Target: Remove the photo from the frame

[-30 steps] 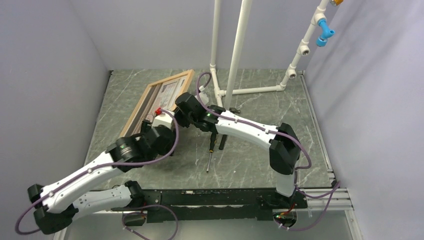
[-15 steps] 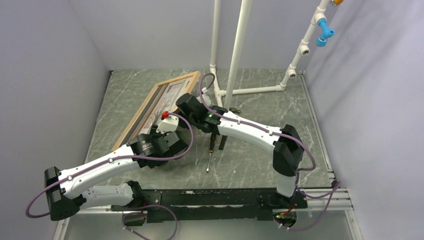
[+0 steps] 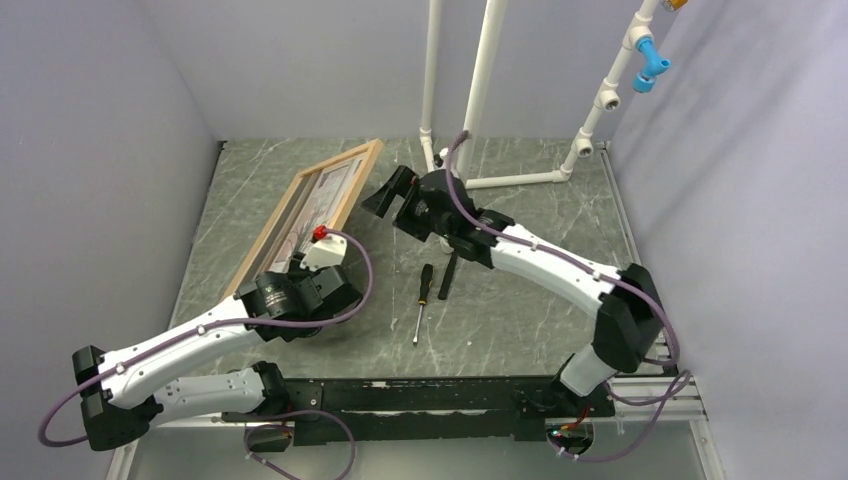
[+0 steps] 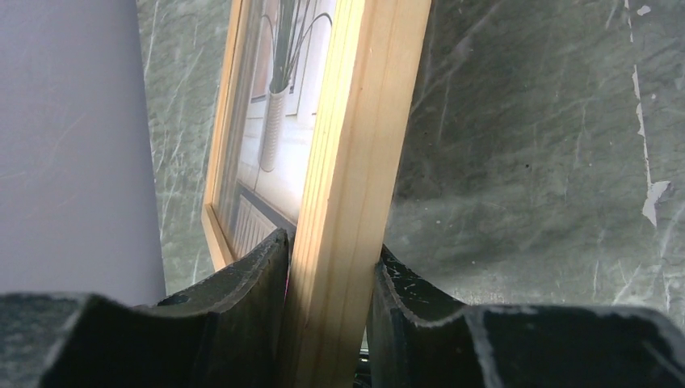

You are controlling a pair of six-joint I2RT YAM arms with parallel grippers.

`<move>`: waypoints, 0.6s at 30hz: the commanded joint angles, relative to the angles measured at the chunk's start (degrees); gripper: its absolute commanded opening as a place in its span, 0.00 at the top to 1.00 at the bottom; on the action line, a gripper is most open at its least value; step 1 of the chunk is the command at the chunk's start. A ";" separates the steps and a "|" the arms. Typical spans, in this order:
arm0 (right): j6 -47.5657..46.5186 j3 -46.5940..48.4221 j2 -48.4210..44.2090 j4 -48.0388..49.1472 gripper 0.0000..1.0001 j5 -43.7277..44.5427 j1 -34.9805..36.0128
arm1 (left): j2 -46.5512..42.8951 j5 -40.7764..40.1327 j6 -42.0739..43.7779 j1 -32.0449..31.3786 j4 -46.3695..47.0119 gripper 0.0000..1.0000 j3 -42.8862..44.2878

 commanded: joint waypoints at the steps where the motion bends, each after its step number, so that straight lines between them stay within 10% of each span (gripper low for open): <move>1: -17.55 -2.52 -9.65 8.66 0.00 -4.66 0.05 | -0.74 -4.33 1.53 1.39 0.83 1.00 5.22; 18: -24.58 -26.18 -31.11 8.81 0.00 -5.99 0.56 | 1.89 23.54 19.55 19.43 14.04 1.00 28.34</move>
